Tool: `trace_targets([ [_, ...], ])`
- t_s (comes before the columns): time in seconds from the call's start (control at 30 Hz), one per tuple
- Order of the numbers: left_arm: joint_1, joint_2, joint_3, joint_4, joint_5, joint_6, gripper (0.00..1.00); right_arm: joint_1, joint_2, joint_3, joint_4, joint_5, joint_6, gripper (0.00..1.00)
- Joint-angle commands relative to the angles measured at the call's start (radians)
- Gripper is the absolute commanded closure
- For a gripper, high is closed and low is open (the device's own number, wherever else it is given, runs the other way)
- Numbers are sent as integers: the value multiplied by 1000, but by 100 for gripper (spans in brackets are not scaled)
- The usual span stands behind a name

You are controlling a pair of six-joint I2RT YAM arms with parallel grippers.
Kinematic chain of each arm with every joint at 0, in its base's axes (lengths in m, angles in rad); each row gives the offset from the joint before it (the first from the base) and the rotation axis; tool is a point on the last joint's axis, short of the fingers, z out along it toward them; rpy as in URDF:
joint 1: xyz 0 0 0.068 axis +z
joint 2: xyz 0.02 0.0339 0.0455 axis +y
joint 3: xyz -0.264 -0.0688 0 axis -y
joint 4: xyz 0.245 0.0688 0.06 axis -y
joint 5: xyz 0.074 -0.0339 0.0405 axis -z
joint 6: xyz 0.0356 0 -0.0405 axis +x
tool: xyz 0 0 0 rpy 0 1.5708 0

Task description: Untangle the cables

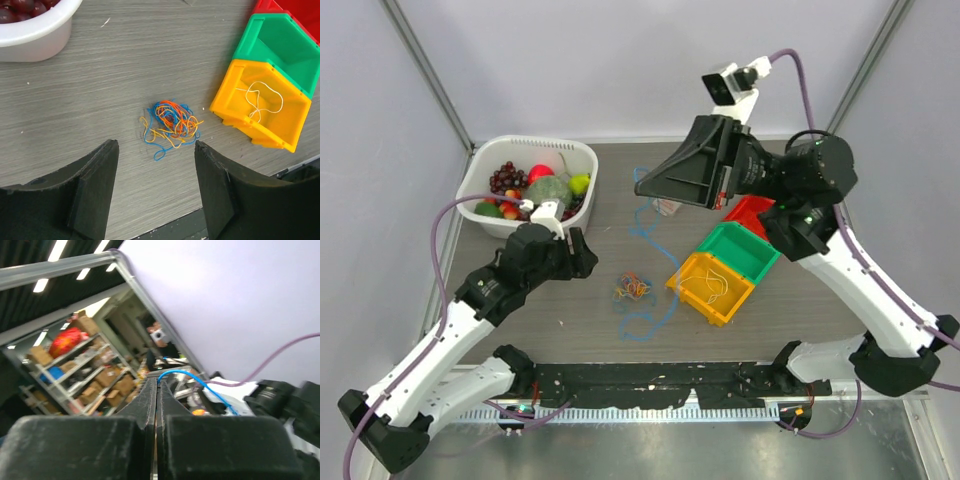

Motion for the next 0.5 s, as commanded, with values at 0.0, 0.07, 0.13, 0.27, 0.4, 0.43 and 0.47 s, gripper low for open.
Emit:
trace_targets([
  [0.0, 3, -71, 30, -39, -29, 34, 34, -43, -52, 29, -271, 93, -206, 99],
  [0.07, 2, -103, 31, -43, -5, 20, 31, -77, -66, 35, -394, 130, -272, 99],
  [0.13, 3, -135, 34, -44, 17, -20, 29, -118, -86, 34, -552, 169, -356, 99],
  [0.27, 3, -178, 37, -36, 55, -113, 25, -194, -124, 23, -832, 303, -580, 99],
  [0.4, 3, -168, 24, -49, 90, -227, 11, -298, -61, 67, -1060, 386, -747, 99],
  [0.43, 2, -163, 19, -47, 101, -247, 10, -307, -52, 72, -1089, 407, -763, 99],
  [0.47, 3, -161, 8, -46, 101, -265, 10, -329, -49, 69, -1121, 456, -804, 99],
])
